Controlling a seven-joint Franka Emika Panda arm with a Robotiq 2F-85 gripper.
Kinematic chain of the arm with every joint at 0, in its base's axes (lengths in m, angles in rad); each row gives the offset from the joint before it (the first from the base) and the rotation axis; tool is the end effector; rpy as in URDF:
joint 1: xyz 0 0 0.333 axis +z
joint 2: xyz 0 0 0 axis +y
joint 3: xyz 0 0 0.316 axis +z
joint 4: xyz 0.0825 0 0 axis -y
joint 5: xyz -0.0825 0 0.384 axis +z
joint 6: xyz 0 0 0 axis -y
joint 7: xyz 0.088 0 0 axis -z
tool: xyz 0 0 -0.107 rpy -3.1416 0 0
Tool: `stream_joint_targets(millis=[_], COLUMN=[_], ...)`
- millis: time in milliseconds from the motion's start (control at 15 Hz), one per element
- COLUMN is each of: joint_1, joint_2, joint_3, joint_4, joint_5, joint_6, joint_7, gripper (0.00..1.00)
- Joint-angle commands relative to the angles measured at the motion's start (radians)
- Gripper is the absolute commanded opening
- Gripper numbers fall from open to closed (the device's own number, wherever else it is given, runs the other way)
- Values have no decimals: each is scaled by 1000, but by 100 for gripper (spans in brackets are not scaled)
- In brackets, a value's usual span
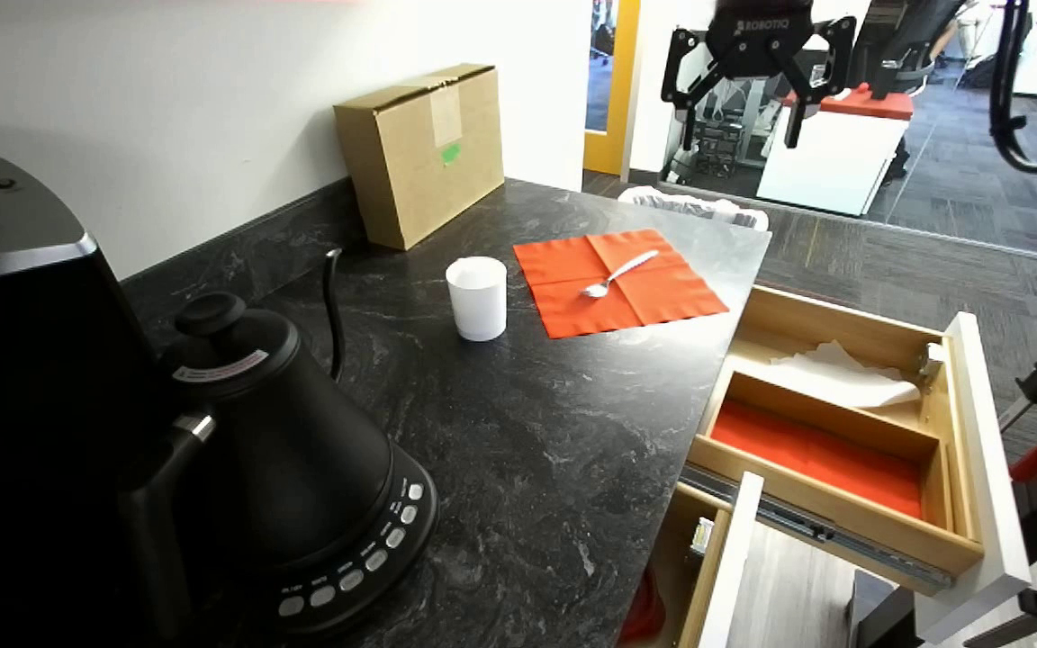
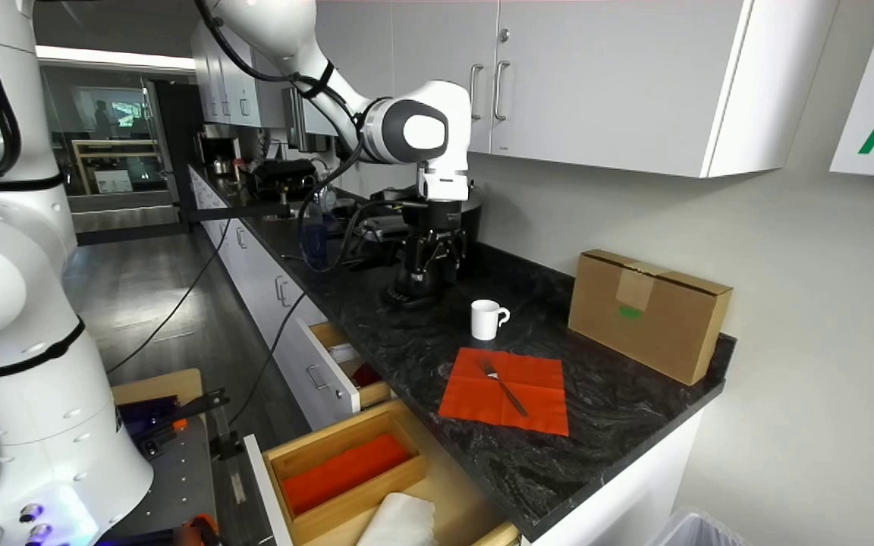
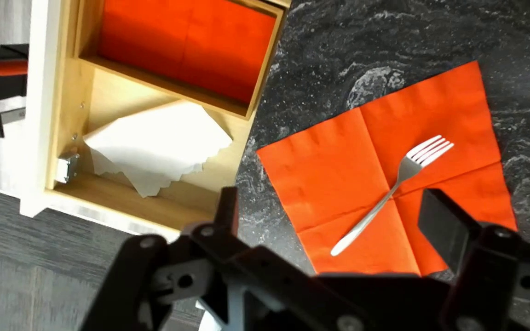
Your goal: Pick up the fork and put it in the box that is inside the drawer
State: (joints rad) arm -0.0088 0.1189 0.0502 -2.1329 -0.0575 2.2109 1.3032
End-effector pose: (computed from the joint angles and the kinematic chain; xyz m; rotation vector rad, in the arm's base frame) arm 0.5529 0.0207 0.3489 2.5230 -1.7760 -0.0112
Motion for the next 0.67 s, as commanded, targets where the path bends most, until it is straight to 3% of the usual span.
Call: stream_joint_targets(millis=[0, 400, 600], joint_1=[24, 30, 33], joint_2=[2, -3, 96], joint_3=[-22, -22, -47], joint_4=[-7, -31, 11], joint_5=[11, 9, -56], joint_6=[0, 26, 60], joint_7=[4, -2, 127], gripper=[100, 100, 100])
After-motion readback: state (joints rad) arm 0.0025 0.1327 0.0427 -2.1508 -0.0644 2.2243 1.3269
